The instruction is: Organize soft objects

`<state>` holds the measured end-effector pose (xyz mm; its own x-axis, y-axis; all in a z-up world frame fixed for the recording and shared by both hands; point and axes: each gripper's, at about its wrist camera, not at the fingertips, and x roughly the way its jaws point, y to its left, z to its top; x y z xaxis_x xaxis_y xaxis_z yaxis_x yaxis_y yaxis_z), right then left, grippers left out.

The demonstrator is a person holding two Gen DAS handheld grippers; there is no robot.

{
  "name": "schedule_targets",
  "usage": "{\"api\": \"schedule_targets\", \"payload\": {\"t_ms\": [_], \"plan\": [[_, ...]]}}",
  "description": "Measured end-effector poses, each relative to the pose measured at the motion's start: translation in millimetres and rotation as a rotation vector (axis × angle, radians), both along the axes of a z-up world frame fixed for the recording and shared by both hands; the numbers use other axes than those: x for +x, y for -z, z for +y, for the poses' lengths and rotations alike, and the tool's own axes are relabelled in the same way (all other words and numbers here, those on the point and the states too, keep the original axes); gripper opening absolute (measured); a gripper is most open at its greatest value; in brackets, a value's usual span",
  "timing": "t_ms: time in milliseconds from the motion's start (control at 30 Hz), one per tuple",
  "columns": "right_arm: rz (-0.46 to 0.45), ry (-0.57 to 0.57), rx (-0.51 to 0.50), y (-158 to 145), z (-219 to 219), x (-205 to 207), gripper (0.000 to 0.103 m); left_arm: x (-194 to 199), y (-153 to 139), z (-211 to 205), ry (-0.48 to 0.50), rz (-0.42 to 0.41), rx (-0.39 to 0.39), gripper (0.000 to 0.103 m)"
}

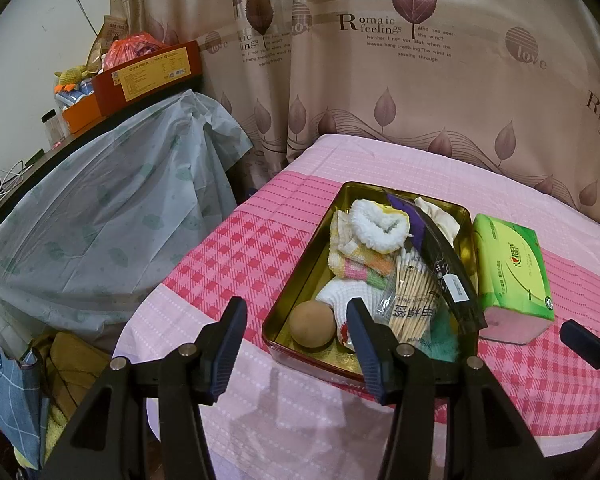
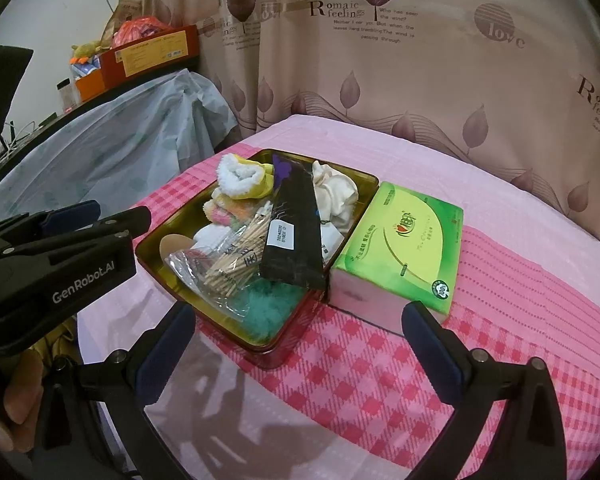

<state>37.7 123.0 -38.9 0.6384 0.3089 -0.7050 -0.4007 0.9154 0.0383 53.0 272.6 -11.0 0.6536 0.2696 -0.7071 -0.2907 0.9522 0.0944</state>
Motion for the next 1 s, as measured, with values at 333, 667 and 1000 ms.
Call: {"api": "schedule_targets", "payload": {"t_ms": [333,667,1000], "plan": [[0.013,-0.008,0.0,2.1,2.5,-1.1,0.102,-0.2,-0.4,0.5,0.001,0.0,0.0,0.053],[0.023,-0.011,-0.002,3.7,3.8,-2.3,0.102,-0.2,-0.4,0.3,0.0,0.0,0.001,0.053],[0.023,-0.014,-0.006,4.5,4.3,-2.7,0.102,0.0,-0.4,-0.1,0.0,0.0,0.001,0.053]]}}
